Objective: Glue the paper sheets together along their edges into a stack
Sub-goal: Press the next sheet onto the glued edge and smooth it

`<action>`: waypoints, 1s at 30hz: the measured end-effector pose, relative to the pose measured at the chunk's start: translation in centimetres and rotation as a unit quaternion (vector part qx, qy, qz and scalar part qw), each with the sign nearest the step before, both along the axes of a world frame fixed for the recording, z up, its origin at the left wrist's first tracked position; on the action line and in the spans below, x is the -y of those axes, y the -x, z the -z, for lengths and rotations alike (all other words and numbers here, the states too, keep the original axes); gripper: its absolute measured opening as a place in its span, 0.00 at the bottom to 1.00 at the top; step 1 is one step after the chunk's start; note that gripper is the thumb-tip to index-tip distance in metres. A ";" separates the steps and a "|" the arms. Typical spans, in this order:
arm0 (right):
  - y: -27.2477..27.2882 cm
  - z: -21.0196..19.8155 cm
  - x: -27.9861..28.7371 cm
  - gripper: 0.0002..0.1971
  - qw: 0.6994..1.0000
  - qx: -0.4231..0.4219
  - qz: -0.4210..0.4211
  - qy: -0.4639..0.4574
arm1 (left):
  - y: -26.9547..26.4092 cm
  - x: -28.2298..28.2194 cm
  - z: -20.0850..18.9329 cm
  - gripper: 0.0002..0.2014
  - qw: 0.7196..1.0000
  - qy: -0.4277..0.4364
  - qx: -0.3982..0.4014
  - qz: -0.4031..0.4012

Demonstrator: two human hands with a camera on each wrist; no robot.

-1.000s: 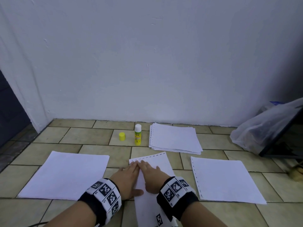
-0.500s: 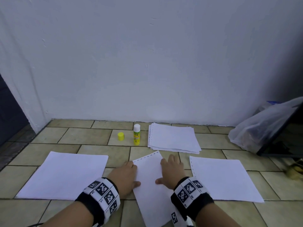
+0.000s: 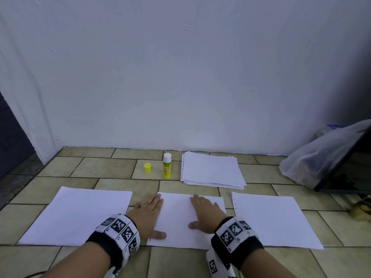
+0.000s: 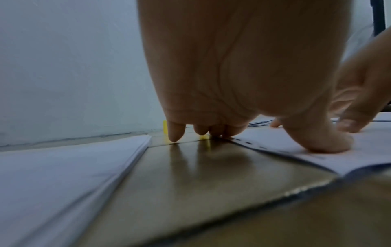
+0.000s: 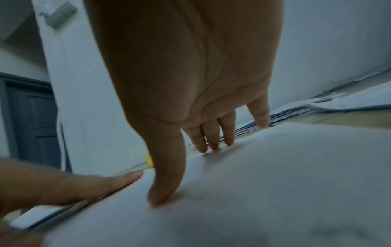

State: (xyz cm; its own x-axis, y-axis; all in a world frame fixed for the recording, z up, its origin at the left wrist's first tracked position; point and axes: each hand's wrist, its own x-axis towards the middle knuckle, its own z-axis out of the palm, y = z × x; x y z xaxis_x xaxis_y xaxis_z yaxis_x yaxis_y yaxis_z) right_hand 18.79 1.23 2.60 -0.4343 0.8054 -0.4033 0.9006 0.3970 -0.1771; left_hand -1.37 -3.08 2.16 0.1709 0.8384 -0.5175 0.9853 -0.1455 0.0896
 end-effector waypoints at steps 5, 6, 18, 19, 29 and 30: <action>-3.5 0.0 -1.2 0.67 0.995 0.007 0.097 0.027 | 0.5 0.0 0.6 0.70 1.000 0.029 0.006 0.007; -4.1 0.1 -1.4 0.69 0.994 0.006 0.109 0.029 | 0.5 0.0 0.6 0.74 0.999 0.032 0.012 0.007; -5.5 -1.5 -1.4 0.59 0.960 -0.222 0.173 -0.003 | -0.1 0.1 0.5 0.55 1.000 0.020 0.003 -0.020; -5.9 -1.7 -1.4 0.56 0.942 -0.272 0.195 -0.011 | -0.1 0.1 0.5 0.56 1.000 0.022 0.004 -0.021; -8.1 -1.8 0.9 0.12 0.959 -0.242 0.148 0.024 | -0.4 0.1 0.8 0.55 1.000 0.015 -0.009 -0.022; -8.4 -1.9 0.9 0.13 0.955 -0.252 0.158 0.011 | -0.4 0.2 0.7 0.54 1.000 0.015 -0.010 -0.022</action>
